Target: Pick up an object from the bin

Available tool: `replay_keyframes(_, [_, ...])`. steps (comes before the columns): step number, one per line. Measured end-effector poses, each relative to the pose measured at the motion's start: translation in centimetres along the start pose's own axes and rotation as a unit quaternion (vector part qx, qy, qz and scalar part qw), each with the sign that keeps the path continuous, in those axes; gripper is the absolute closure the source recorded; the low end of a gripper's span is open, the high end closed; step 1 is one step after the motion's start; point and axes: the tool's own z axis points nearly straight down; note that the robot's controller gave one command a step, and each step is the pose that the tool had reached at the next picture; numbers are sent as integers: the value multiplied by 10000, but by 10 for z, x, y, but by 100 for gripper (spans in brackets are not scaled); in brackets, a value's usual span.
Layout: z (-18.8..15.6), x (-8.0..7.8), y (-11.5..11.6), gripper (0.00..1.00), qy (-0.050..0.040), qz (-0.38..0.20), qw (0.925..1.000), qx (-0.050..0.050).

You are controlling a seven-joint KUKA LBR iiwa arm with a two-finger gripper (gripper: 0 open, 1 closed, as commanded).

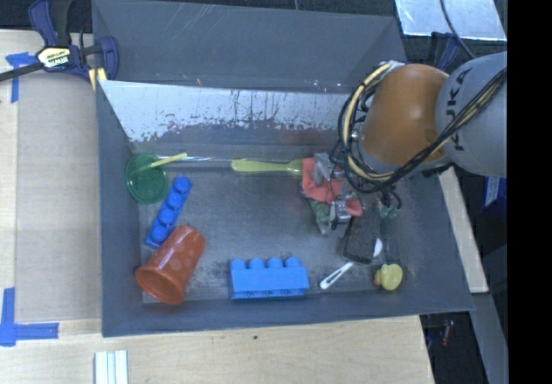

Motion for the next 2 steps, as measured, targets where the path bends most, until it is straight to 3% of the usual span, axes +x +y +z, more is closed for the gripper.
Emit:
replay_keyframes(1, [0,0,0,100,-2,2,10000,0])
replay_keyframes(2, [2,-12,-65,100,-91,320,9994,-29])
